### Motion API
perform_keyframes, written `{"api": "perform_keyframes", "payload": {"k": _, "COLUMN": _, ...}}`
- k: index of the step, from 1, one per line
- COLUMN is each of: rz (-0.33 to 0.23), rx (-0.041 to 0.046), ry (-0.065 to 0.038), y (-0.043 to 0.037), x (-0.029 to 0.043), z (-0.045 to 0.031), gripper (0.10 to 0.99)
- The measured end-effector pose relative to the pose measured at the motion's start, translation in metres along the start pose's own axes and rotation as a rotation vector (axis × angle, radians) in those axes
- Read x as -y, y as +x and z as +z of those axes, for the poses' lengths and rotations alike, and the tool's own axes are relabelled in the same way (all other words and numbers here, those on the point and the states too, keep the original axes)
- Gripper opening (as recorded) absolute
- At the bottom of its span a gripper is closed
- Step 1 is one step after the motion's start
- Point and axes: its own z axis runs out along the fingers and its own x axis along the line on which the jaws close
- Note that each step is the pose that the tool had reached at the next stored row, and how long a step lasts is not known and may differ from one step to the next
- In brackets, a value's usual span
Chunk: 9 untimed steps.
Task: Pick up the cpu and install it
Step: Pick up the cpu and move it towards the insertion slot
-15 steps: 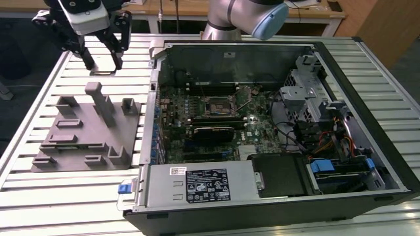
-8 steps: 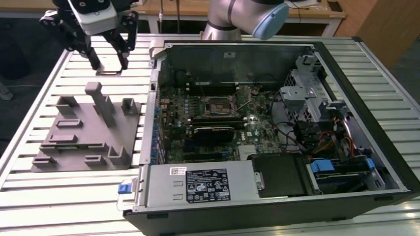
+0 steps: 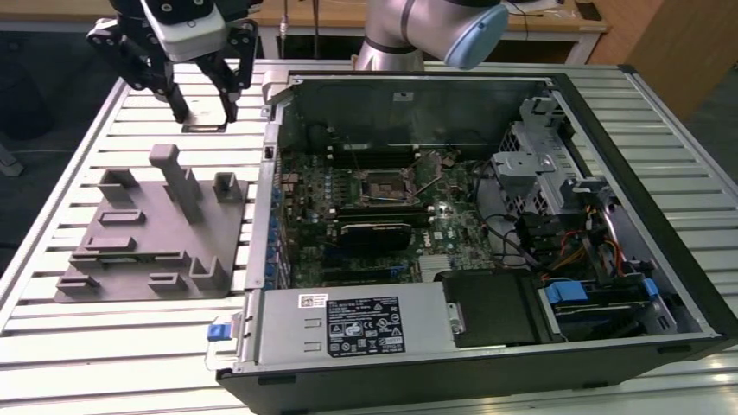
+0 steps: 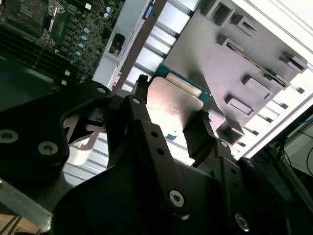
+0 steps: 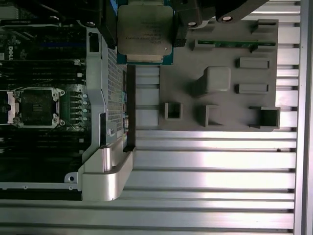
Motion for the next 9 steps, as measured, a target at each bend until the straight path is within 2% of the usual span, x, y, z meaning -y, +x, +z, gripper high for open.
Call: {"api": "perform_keyframes", "payload": {"k": 9, "rz": 0.0, "rx": 0.0, "ry": 0.0, "y": -0.0128, "x": -0.0001, "z": 0.0002, "gripper": 0.545}}
